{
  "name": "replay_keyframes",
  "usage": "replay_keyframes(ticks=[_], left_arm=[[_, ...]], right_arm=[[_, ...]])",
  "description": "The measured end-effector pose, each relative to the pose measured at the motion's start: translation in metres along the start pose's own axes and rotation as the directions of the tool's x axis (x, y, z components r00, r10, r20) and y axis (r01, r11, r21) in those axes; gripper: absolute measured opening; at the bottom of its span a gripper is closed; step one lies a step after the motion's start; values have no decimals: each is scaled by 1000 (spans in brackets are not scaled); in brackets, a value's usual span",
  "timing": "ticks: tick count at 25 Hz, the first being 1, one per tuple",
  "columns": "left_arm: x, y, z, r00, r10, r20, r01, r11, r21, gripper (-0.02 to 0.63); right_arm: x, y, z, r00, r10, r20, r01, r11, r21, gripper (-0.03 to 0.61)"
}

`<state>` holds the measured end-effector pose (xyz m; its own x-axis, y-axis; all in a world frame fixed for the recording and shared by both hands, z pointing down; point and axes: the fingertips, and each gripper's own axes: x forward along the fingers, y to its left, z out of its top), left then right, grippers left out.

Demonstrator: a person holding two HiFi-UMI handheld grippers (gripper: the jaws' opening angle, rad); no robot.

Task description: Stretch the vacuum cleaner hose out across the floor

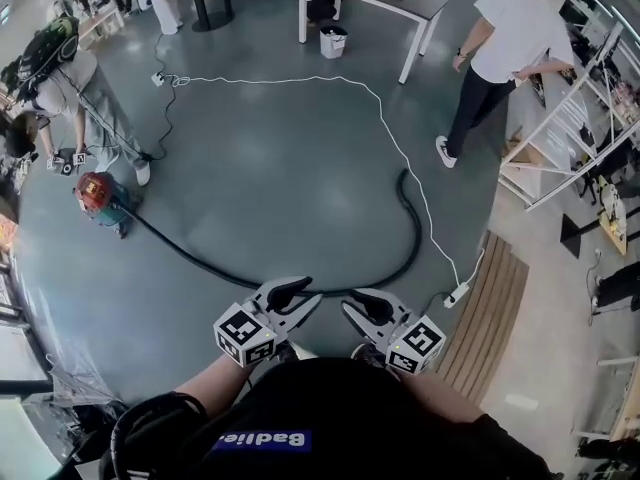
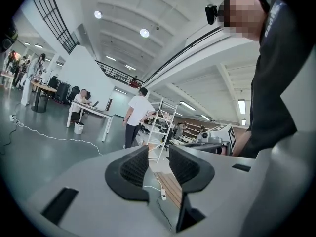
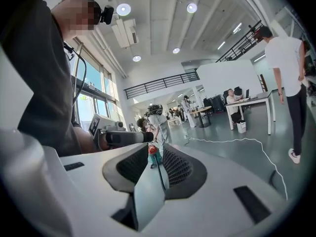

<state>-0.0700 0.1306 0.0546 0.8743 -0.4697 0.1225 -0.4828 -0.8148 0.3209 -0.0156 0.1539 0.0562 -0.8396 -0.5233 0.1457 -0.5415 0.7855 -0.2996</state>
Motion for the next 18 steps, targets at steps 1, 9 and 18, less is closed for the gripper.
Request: replay_keyframes(ticks=[1, 9, 18], left_arm=[[3, -9, -2, 1000, 7, 6, -7, 1000, -20, 138], [28, -67, 6, 998, 11, 61, -9, 999, -33, 61], [27, -107, -4, 998, 6, 56, -4, 999, -36, 9]], right_arm=[[-8, 5, -1, 1000, 14, -1, -14, 1000, -1, 100], [-52, 24, 5, 995, 90, 52, -89, 996, -19, 54], [-75, 43, 11, 992, 111, 65, -109, 993, -35, 6]])
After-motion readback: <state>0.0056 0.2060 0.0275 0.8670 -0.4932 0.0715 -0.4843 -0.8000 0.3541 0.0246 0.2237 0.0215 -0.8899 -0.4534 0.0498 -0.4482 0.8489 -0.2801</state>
